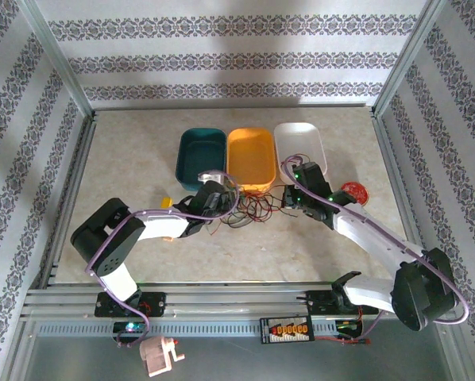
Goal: Untangle the cables
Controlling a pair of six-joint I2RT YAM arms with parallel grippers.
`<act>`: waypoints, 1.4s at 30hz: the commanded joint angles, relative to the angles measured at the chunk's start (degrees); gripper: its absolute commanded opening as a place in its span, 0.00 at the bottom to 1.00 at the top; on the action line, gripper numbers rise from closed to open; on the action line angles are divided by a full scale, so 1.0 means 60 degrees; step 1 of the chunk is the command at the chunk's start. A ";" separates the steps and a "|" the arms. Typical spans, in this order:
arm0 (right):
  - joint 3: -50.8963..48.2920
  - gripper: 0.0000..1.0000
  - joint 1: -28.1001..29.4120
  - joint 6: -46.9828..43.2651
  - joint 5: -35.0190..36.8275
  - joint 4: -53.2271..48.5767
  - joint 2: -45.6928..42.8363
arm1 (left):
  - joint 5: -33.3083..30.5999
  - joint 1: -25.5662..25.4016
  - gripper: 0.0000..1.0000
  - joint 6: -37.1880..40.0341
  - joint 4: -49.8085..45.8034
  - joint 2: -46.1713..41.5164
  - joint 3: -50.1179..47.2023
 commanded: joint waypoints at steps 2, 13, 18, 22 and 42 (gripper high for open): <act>-0.0190 0.00 -0.0028 -0.0098 0.0435 -0.0113 -0.0418 | -0.0003 0.0352 0.13 -0.0840 0.0737 0.0210 -0.0308; -0.0422 0.00 -0.1857 0.0697 0.1387 -0.0613 -0.2015 | -0.0168 0.0357 0.00 -0.0665 -0.0395 -0.0529 -0.0918; -0.0442 0.00 -0.2551 0.0766 0.1344 -0.0660 -0.2506 | -0.0300 0.0359 0.00 -0.0448 -0.0941 -0.0942 -0.1128; -0.0344 0.00 -0.2945 0.0763 0.1773 -0.0732 -0.2953 | -0.0671 0.0359 0.00 -0.0486 -0.1466 -0.1319 -0.1372; 0.1490 0.00 -0.2425 0.0726 -0.1078 -0.0001 -0.2833 | 0.0403 0.0224 0.00 0.0637 -0.1264 -0.2116 -0.1848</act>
